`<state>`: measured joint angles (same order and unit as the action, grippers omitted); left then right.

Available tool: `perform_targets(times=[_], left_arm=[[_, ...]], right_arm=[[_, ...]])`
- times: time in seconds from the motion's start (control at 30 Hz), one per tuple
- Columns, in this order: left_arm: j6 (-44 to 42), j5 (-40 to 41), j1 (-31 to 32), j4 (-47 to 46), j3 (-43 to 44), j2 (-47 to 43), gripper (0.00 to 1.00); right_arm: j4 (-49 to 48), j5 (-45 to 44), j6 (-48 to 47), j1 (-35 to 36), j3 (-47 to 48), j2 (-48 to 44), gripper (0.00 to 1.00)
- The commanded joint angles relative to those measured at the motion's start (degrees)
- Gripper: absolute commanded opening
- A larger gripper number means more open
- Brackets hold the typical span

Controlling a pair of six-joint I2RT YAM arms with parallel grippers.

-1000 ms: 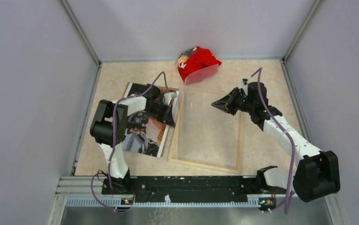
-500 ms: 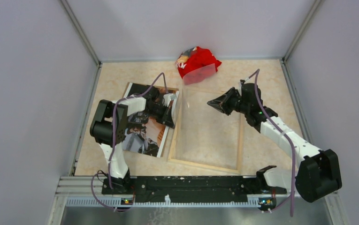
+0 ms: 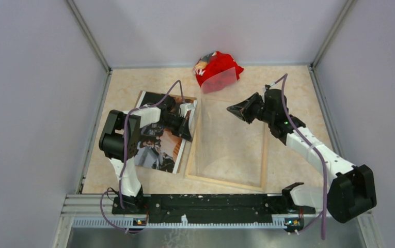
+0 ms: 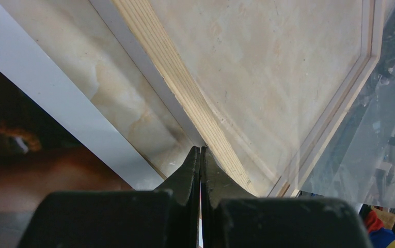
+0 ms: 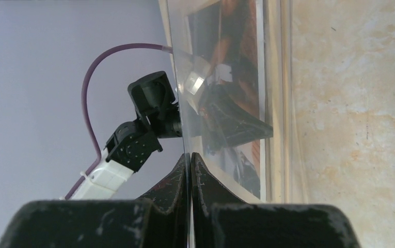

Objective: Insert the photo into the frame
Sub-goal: Place the photo frame item in the photo frame.

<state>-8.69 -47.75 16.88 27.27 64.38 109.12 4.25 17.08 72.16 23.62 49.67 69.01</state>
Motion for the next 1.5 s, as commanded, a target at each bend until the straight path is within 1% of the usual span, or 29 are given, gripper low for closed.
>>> perform_targets(times=[0.0, 0.47, 0.73, 0.87, 1.0, 1.13, 1.47], left_arm=[[-0.33, -1.94, -0.05, -0.50, -0.01, -1.27, 0.00], [-0.37, -2.19, -0.10, -0.84, -0.39, -1.33, 0.00], [-0.67, -2.12, -0.10, -0.75, -0.75, -1.35, 0.00], [-0.69, -2.09, -0.10, -0.78, -0.75, -1.26, 0.00], [-0.67, -2.05, -0.10, -0.77, -0.75, -1.23, 0.00], [-0.72, -1.78, -0.10, -0.40, -0.66, -1.43, 0.00], [-0.80, -1.89, -0.10, -0.42, -0.59, -1.33, 0.00]], right_arm=[[-0.78, -2.63, 1.04, 1.44, 4.24, -0.37, 0.00], [-1.27, -7.11, 2.40, 5.06, 7.01, 1.70, 0.00], [-0.85, -10.22, 1.79, 7.56, 5.79, 1.07, 0.00], [-2.14, -12.37, 3.17, 8.92, 3.06, 0.06, 0.00], [-4.64, -16.24, 6.37, 11.21, -0.34, -1.52, 0.00], [-4.49, -20.56, 6.71, 13.56, -0.07, -2.08, 0.00], [-2.72, -23.75, 6.84, 14.10, -1.48, -4.19, 0.00]])
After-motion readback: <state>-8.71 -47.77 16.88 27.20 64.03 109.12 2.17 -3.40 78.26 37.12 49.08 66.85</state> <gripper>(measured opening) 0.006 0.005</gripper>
